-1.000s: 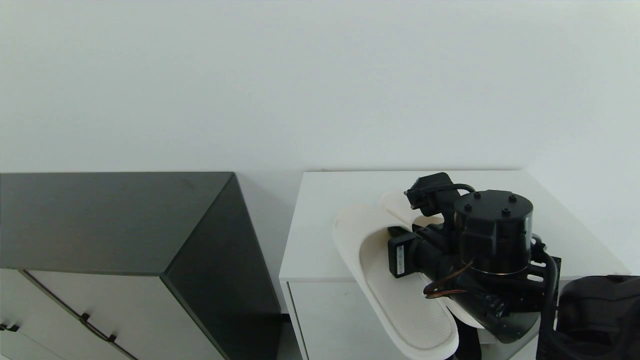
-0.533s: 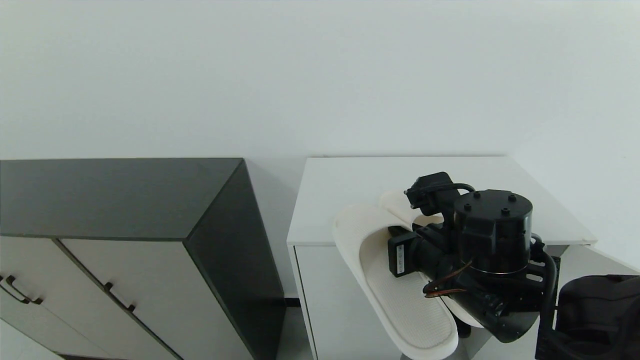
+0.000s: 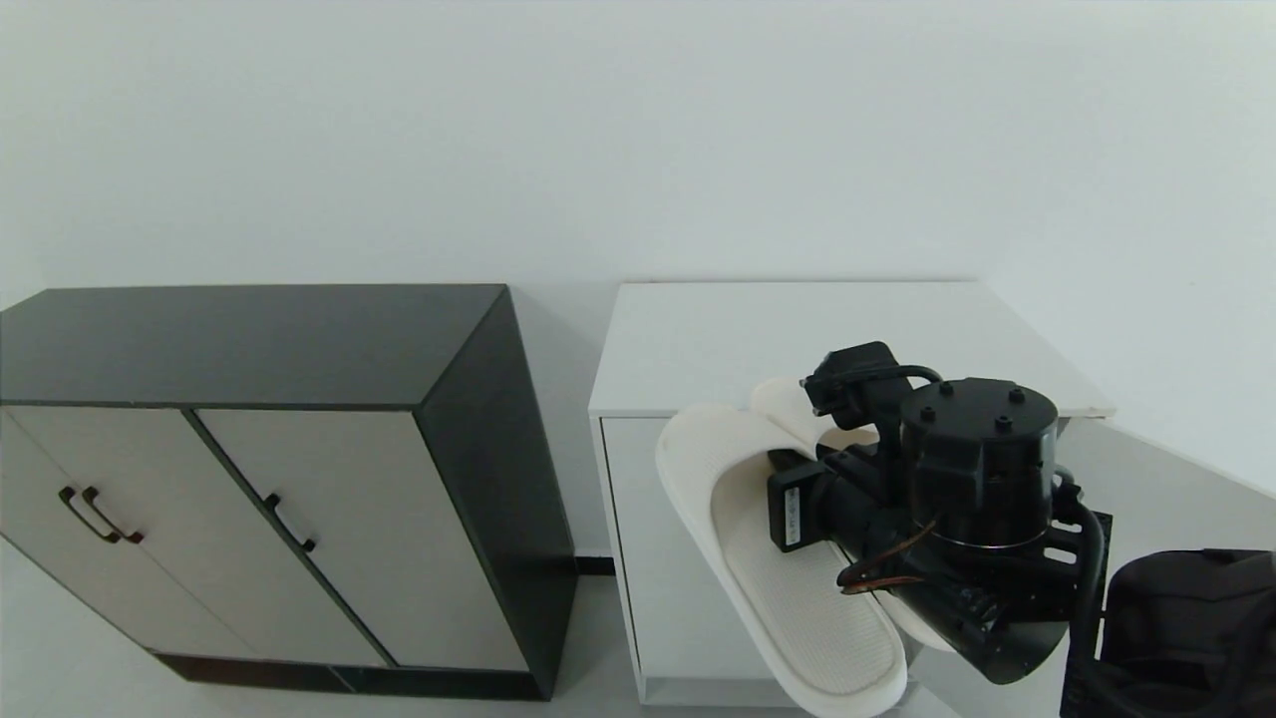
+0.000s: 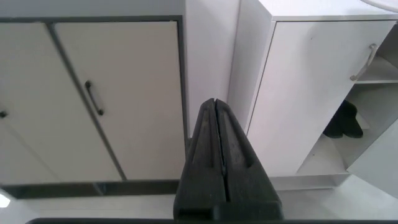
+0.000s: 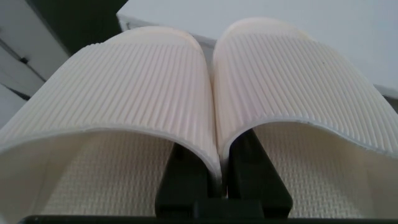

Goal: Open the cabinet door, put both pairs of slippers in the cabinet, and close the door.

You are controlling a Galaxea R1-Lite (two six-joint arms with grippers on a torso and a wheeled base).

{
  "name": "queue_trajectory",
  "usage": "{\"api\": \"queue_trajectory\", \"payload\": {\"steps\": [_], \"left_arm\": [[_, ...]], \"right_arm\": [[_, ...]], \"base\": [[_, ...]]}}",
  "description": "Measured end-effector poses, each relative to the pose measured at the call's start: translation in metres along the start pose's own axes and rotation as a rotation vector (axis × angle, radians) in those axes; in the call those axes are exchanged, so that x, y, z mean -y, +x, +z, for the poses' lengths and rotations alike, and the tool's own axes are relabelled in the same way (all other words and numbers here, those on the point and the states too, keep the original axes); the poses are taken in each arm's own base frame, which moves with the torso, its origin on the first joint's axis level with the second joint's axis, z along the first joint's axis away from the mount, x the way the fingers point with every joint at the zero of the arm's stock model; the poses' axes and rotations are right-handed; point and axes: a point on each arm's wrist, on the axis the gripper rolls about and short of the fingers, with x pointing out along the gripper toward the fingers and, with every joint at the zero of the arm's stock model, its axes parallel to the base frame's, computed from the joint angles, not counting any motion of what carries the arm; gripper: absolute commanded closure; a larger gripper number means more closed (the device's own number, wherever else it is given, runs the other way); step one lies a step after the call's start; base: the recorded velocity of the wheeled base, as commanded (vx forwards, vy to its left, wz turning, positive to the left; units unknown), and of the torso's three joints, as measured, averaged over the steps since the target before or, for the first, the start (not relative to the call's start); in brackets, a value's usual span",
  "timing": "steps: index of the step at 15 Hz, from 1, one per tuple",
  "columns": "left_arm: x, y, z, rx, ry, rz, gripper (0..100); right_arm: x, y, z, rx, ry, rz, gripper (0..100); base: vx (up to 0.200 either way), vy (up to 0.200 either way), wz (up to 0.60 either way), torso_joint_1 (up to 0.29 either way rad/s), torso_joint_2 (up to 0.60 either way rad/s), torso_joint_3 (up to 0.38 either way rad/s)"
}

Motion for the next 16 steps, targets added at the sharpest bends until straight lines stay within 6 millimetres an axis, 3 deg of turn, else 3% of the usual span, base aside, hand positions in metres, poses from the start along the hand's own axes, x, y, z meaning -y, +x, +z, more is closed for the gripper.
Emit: {"api": "queue_trajectory", "payload": {"steps": [8, 16], "left_arm": [[0.0, 0.0, 0.0, 0.0, 0.001, 0.001, 100], [0.0, 0.0, 0.0, 0.0, 0.003, 0.003, 100]], "right_arm": [[-0.0005, -0.0005, -0.001, -0.003, 0.002, 0.003, 100], [-0.0003, -0.0001, -0.0013, -0.004, 0.002, 0.001, 100]], "base": [[0.0, 0.0, 0.0, 0.0, 0.0, 0.0], [0.0, -0.2, 0.0, 0.004, 0.0, 0.003]]}}
